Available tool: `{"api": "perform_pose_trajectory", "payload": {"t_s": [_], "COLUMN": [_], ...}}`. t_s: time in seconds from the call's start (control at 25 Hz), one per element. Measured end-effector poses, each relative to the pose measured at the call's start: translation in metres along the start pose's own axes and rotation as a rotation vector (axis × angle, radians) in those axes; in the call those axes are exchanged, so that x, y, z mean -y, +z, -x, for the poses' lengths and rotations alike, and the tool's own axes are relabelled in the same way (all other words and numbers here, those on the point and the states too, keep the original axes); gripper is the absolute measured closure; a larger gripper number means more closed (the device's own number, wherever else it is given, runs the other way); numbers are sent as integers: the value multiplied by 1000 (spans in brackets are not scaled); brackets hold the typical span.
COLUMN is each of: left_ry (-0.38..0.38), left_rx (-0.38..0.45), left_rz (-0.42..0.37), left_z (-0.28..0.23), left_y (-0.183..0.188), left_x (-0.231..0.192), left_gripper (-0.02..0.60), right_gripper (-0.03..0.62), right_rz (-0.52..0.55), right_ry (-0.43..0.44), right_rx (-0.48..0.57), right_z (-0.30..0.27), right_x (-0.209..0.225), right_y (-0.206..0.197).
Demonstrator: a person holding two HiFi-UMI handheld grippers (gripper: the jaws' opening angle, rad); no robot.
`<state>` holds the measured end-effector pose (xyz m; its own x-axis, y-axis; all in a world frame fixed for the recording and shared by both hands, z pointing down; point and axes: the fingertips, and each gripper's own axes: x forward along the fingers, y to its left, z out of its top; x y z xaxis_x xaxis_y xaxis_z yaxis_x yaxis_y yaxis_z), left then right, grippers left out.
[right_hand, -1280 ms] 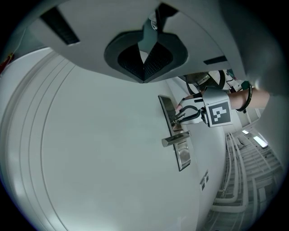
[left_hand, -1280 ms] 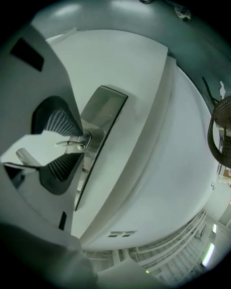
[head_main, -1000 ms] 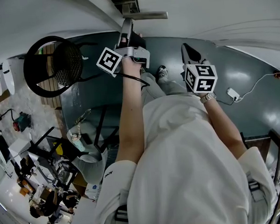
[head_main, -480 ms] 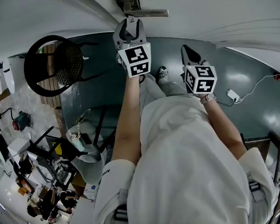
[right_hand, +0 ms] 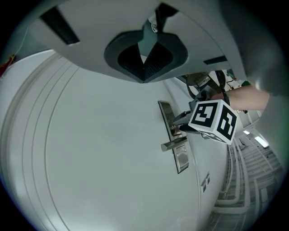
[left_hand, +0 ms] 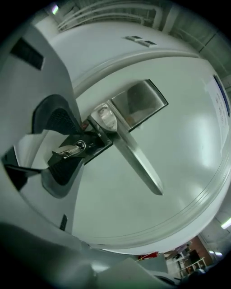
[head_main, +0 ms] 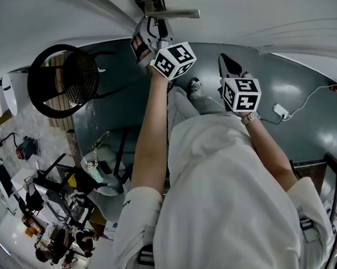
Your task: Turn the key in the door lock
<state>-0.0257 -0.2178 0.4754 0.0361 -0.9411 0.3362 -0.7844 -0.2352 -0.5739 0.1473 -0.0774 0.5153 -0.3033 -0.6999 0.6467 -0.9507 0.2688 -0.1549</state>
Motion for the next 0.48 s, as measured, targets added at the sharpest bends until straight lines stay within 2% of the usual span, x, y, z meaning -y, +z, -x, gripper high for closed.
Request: {"api": "perform_pose_trajectory", "payload": {"t_s": [0.12, 0.24, 0.28, 0.36, 0.48], "left_ry": [8, 15, 17, 25, 40], "left_rx": [-6, -15, -19, -21, -20], "left_rz": [-24, -8, -5, -12, -34], "left_z": [-5, -5, -4, -4, -5], "left_y": [-1, -3, -3, -4, -4], "left_x": [1, 3, 3, 4, 3], "left_gripper": [417, 422, 437, 505, 522], "right_gripper": [594, 594, 594, 594, 594], "right_rz": [0, -2, -3, -6, -8], "right_ry": [-2, -5, -6, -7, -9], "right_rx": [-2, -7, -9, -9, -4], "right_z": [0, -1, -1, -1, -1], "right_x": [-1, 0, 1, 2, 3], "right_y": [-1, -1, -2, -1, 1]}}
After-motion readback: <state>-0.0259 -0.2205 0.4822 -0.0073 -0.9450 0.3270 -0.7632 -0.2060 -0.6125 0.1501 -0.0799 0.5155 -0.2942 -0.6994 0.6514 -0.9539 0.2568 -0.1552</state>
